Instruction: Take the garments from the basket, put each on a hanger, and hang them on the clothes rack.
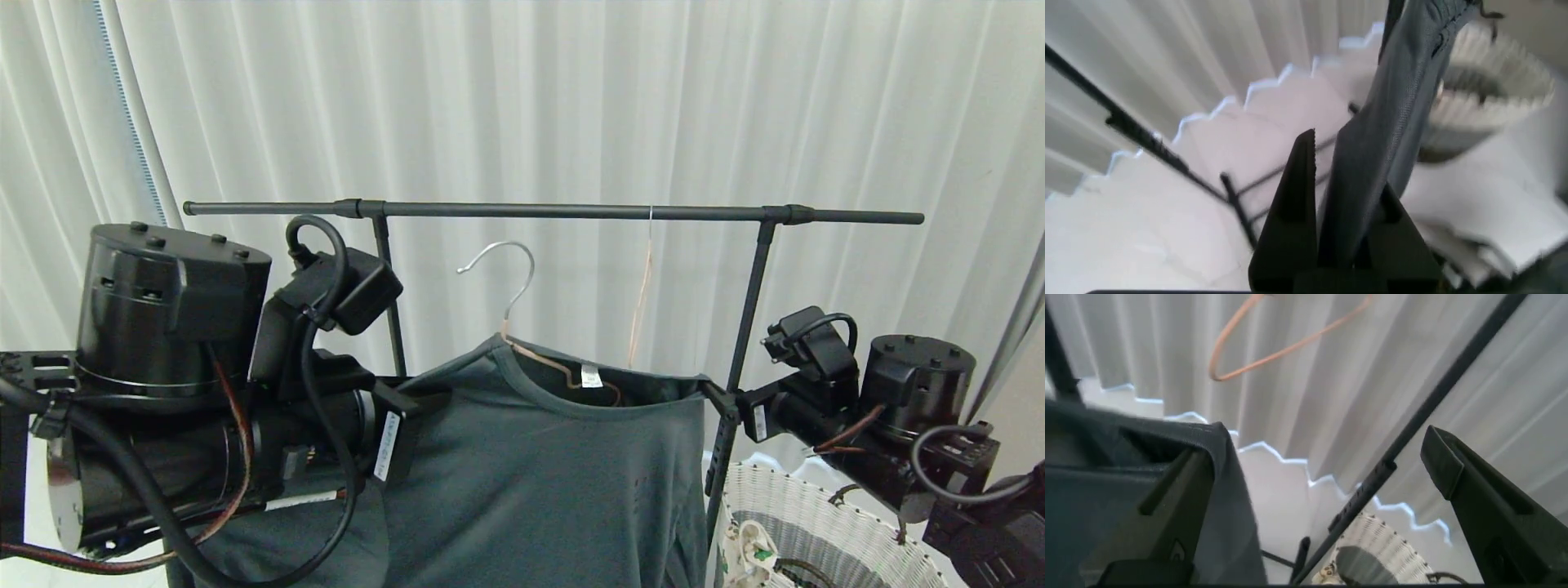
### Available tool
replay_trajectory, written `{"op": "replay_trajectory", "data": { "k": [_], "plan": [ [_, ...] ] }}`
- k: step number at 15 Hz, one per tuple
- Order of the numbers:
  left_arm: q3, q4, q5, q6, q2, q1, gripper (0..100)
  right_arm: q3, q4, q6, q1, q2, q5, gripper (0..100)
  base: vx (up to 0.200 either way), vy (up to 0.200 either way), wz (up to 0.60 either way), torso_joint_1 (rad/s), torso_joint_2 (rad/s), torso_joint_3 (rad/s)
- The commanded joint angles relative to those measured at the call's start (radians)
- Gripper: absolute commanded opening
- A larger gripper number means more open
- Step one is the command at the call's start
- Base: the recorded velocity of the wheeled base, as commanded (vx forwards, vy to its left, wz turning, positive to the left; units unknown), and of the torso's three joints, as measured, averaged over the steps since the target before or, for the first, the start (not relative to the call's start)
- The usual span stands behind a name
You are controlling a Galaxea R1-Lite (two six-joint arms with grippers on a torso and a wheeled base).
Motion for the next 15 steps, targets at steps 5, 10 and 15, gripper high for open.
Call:
{"op": "replay_trajectory", "data": {
  "k": [5,10,15],
  "plan": [
    [-0.014,-0.006,-0.002,-0.014,0.021,-0.001,0,0.053,0.066,0.004,0.232,-0.117,0.12,100,0.0,0.0,0.0,0.0,0.0,0.0],
    [-0.006,-0.052,-0.042,-0.02,0.045,-0.005,0,0.018,0.416,0.004,0.265,-0.321,0.294,100,0.0,0.0,0.0,0.0,0.0,0.0],
    [0.059,-0.076,-0.215,0.038,0.029,-0.038,0,-0.135,0.595,-0.053,0.248,-0.332,0.34,100,0.0,0.0,0.0,0.0,0.0,0.0]
  ]
}}
